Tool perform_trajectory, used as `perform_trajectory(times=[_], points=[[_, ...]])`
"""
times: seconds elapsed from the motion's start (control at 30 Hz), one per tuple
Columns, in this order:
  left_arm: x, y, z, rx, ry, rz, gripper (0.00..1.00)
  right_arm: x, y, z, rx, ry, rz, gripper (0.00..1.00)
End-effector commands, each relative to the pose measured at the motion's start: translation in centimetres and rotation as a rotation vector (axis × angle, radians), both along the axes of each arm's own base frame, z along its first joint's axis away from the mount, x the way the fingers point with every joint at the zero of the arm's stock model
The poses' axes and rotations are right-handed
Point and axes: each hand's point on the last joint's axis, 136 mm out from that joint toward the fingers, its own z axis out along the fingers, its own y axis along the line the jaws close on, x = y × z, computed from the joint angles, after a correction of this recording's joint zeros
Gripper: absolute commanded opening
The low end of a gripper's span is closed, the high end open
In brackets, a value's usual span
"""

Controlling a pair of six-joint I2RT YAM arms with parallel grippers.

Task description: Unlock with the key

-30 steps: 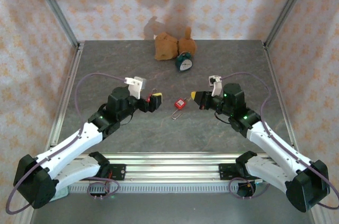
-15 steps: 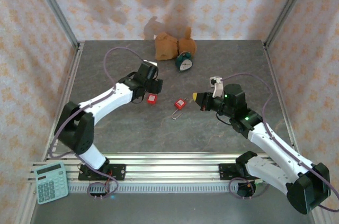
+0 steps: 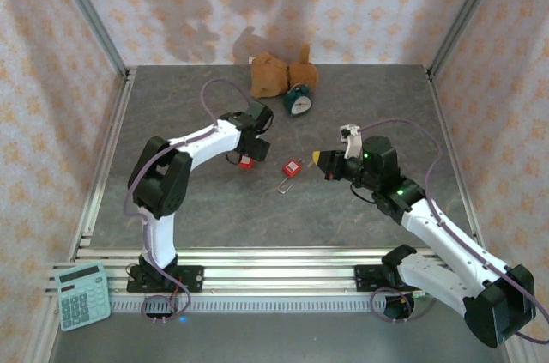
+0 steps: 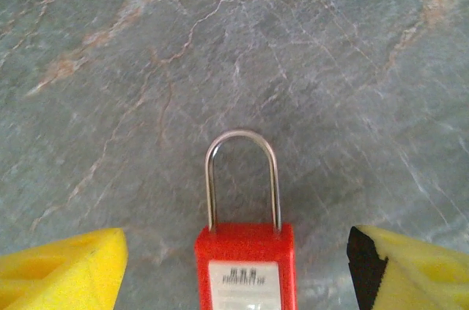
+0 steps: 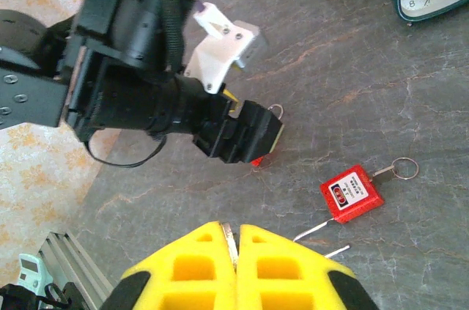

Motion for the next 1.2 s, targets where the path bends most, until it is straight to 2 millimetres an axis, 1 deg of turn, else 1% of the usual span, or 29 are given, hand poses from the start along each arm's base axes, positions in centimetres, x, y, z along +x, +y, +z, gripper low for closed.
perform_trajectory(times=[0.0,0.07,0.13,0.23,0.3,0.47,0.57,0.63,0.67,0.7,0.73,0.93,1.07,1.17], points=[[1.1,1.7,-0.4,0.125,0.005,0.024,0.80,0.2,0.0,2.4,0.009,-0.060,-0.002,0.04],[2.0,2.9,-0.6,0.186,-0.010,0.068,0.82,0.1,-0.1,2.7,0.010,-0.065,-0.002,0.04],[2.2,3.8,-0.8,0.212,-0.012,0.093,0.82,0.0,-0.2,2.9,0.012,-0.068,-0.003,0.04],[2.0,5.3,-1.1,0.232,-0.004,0.131,0.81,-0.1,-0.3,2.8,0.009,-0.067,-0.007,0.04],[1.6,6.4,-1.2,0.239,-0.004,0.162,0.80,-0.1,-0.2,2.9,0.015,-0.064,-0.005,0.04],[0.1,9.2,-0.7,0.251,-0.022,0.216,0.79,-0.1,0.0,3.1,0.039,-0.063,0.001,0.04],[-0.8,10.7,-0.6,0.260,-0.005,0.244,0.78,-0.1,0.2,3.3,0.047,-0.065,0.007,0.04],[-1.7,11.3,-0.6,0.258,0.009,0.267,0.77,-0.1,0.2,3.3,0.050,-0.064,0.011,0.04],[-2.2,11.4,-0.6,0.253,0.014,0.278,0.76,-0.2,0.2,3.5,0.052,-0.067,0.013,0.04],[-2.8,11.5,-1.2,0.245,0.029,0.289,0.75,-0.2,0.2,3.5,0.053,-0.066,0.013,0.04],[-3.4,11.5,-0.5,0.216,0.016,0.305,0.75,-0.2,0.3,3.5,0.054,-0.067,0.014,0.04],[-7.1,10.7,-1.7,0.090,0.059,0.368,0.69,-0.3,0.4,3.7,0.061,-0.073,0.025,0.04],[-9.3,10.6,-1.3,0.092,0.054,0.366,0.69,-0.4,0.5,3.8,0.064,-0.075,0.032,0.04],[-10.7,10.9,-0.8,0.078,0.053,0.376,0.69,-0.4,0.5,3.8,0.065,-0.077,0.032,0.04]])
